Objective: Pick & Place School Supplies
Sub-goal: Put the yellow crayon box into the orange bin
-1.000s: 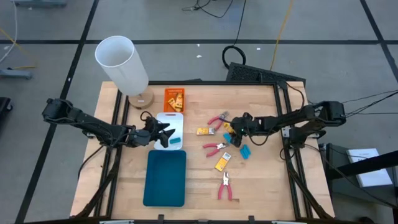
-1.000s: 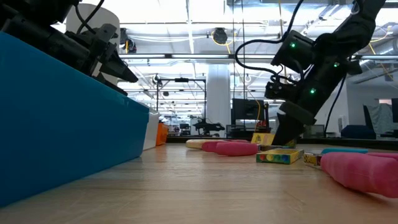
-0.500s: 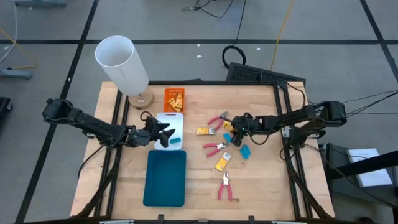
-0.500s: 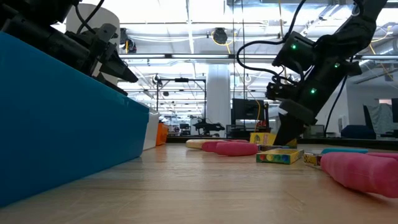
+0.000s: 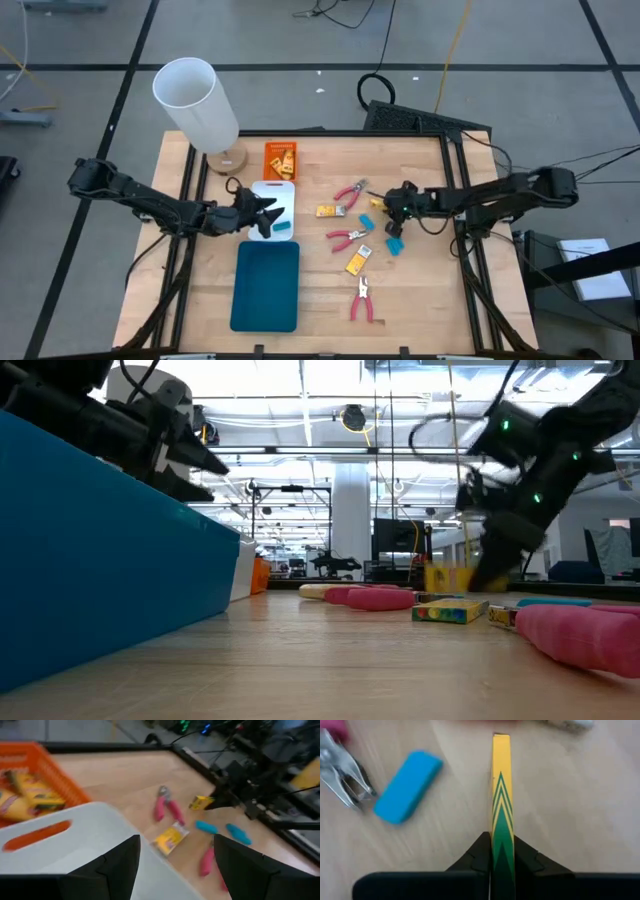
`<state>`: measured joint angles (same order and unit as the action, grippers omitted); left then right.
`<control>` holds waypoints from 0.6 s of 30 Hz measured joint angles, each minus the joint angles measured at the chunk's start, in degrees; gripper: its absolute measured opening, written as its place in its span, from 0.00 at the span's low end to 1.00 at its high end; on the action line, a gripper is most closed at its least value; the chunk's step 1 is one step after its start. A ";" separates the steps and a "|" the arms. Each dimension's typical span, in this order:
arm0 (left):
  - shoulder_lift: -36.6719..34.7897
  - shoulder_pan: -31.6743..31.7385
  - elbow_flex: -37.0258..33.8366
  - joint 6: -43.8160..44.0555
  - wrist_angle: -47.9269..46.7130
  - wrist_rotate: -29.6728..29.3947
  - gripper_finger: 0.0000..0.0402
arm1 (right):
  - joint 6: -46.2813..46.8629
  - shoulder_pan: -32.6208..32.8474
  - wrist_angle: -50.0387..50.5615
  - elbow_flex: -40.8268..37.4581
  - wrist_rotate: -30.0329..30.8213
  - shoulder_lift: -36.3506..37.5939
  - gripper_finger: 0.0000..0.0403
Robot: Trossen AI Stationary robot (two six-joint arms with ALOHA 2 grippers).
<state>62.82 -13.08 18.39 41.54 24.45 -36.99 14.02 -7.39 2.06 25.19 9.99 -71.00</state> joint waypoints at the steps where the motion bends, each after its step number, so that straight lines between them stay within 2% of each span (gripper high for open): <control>1: -0.01 0.00 0.00 -1.19 1.63 0.35 0.64 | -0.15 -0.03 -1.48 0.07 0.20 1.64 0.08; 6: 0.21 0.00 0.00 -8.26 8.89 2.87 0.64 | -0.60 0.05 -6.14 0.28 -0.44 7.21 0.08; 9: 0.23 0.32 0.02 -11.22 12.14 4.54 0.64 | -2.31 0.75 -10.83 0.33 -3.15 8.61 0.06; 12: 0.41 1.38 0.54 -12.53 12.58 6.29 0.64 | -3.97 2.88 -16.05 0.35 -5.87 8.39 0.06; 18: 6.43 2.19 4.48 -19.60 12.70 7.13 0.64 | -6.04 8.63 -28.12 0.40 -5.58 4.65 0.08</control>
<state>69.24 -10.90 22.87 21.94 37.15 -29.87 7.98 1.25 -26.06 25.59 4.40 -66.35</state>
